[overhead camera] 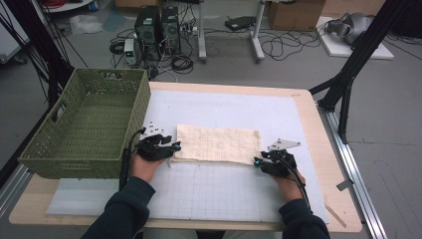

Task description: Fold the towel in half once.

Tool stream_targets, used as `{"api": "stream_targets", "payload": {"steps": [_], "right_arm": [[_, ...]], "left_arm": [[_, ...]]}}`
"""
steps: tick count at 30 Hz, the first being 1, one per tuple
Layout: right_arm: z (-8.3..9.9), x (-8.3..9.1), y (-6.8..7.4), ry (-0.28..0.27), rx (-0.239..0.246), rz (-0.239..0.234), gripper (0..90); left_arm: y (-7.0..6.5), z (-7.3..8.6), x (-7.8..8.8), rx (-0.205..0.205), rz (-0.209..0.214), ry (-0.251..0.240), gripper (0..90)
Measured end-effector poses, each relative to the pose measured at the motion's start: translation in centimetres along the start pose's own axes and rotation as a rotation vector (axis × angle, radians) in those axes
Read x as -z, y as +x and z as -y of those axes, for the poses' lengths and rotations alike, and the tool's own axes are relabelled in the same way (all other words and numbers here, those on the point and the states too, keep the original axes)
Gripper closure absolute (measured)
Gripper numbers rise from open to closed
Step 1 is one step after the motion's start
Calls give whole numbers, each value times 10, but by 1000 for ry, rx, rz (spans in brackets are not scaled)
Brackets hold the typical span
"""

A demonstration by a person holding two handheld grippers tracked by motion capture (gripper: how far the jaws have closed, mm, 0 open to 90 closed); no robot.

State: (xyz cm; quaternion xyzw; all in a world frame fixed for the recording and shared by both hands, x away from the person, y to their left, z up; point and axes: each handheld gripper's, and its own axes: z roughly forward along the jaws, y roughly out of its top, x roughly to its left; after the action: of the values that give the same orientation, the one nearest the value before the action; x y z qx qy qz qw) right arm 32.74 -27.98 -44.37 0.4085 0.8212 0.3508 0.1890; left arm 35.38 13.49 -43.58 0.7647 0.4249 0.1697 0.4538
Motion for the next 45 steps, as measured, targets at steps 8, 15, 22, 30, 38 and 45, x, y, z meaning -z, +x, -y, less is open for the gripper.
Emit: {"api": "stream_targets", "payload": {"steps": [8, 15, 22, 30, 38, 45], "right_arm": [[3, -1, -1, -4, -77, -70, 748], [1, 0, 1, 6, -42, -80, 846], [-2, 3, 7, 42, -2, -43, 846], [-5, 26, 2, -121, 3, 16, 400], [-4, 52, 0, -258, 25, 14, 190], [-1, 60, -8, -314, -15, 29, 112]], "left_arm": [[-7, 12, -8, -22, 6, 106, 511], [-11, 14, -4, -75, 18, 108, 845], [-14, 21, 4, -36, 21, 93, 848], [-12, 16, 12, -18, 11, -77, 500], [-12, 8, 26, 2, 110, -252, 202], [-13, 6, 35, -32, 131, -291, 193]]}}
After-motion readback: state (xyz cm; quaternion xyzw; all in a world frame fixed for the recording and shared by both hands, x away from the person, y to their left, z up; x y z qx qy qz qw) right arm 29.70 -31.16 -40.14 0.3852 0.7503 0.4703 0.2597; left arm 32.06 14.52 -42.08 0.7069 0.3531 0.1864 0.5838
